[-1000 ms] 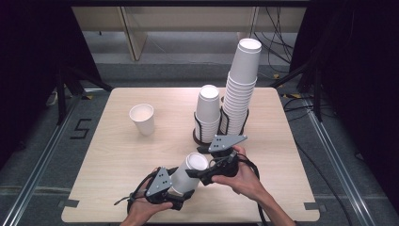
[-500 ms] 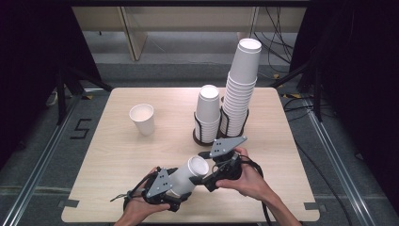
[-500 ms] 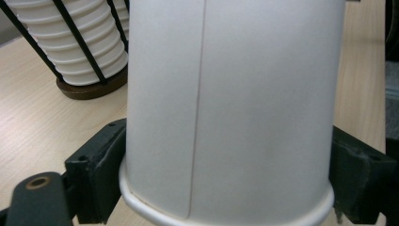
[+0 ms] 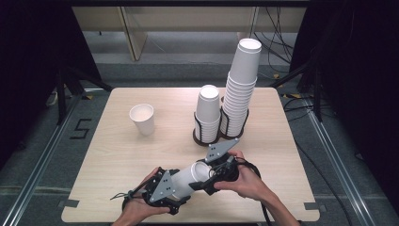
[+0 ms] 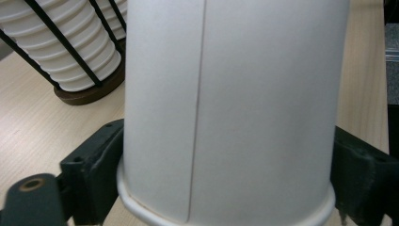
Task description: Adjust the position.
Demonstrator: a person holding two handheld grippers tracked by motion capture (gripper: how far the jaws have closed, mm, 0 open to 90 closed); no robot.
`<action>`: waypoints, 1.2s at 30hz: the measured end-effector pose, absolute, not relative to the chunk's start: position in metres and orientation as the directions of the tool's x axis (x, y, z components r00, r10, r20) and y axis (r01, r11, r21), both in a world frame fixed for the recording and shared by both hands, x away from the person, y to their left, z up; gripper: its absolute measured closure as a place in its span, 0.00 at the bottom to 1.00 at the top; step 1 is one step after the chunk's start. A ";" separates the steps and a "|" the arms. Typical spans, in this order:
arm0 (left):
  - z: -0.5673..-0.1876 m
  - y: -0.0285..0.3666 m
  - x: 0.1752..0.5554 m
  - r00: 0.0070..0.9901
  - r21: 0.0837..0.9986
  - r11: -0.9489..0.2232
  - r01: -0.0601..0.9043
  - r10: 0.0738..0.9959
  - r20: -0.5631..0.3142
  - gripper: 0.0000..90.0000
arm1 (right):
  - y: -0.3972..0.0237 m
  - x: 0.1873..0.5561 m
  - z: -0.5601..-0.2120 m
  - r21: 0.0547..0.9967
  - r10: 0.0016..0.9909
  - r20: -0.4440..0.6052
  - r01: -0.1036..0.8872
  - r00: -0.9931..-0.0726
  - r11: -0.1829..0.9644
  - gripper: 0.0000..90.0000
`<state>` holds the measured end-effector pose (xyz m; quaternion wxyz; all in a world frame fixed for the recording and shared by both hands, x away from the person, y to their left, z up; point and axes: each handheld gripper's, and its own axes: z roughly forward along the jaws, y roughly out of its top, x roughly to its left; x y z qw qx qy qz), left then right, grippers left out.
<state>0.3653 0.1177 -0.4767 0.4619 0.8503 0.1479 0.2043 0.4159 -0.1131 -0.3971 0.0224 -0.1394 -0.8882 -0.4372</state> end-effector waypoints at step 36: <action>-0.469 0.137 0.369 0.842 0.988 -0.154 0.014 0.535 0.071 0.14 | -0.145 0.436 -0.383 0.851 0.230 0.326 0.391 -0.917 0.350 0.29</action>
